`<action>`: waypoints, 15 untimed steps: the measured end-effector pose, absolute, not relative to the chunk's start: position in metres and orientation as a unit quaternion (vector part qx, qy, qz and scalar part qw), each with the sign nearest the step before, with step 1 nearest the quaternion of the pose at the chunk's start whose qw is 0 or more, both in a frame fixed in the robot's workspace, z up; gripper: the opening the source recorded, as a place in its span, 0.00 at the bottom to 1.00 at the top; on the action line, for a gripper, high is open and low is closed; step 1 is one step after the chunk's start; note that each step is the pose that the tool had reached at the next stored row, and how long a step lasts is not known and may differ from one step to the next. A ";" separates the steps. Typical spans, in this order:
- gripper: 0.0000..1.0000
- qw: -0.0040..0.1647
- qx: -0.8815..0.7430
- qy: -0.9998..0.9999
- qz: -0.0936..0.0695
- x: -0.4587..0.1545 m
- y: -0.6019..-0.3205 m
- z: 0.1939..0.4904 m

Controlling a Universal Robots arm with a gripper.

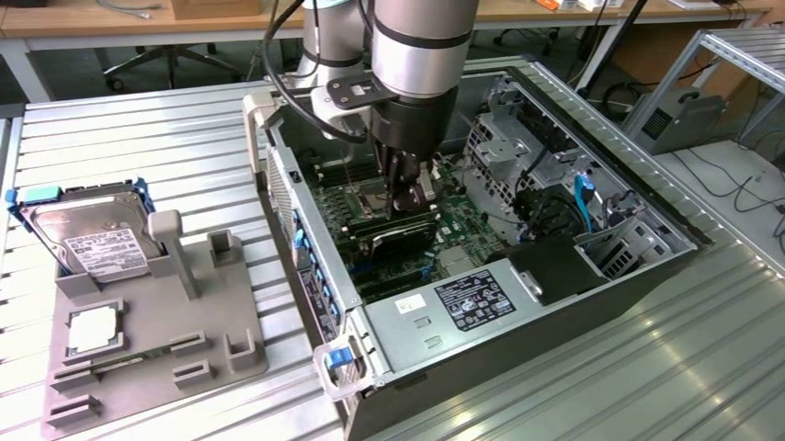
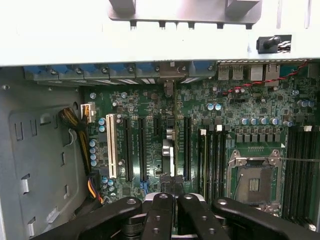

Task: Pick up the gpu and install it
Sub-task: 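Press down on the gpu until it lock into place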

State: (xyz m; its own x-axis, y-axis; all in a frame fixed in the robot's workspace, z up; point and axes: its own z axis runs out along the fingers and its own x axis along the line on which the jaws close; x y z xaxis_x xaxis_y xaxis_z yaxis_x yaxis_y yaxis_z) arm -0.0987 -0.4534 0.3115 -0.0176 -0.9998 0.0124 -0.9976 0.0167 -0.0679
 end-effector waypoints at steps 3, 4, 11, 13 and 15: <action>0.11 0.019 -0.700 0.713 -0.029 -0.099 -0.453 0.307; 0.11 0.019 -0.700 0.713 -0.029 -0.099 -0.453 0.306; 0.11 0.019 -0.700 0.713 -0.028 -0.099 -0.453 0.305; 0.11 0.018 -0.700 0.713 -0.028 -0.097 -0.452 0.305; 0.11 0.016 -0.700 0.713 -0.028 -0.097 -0.452 0.306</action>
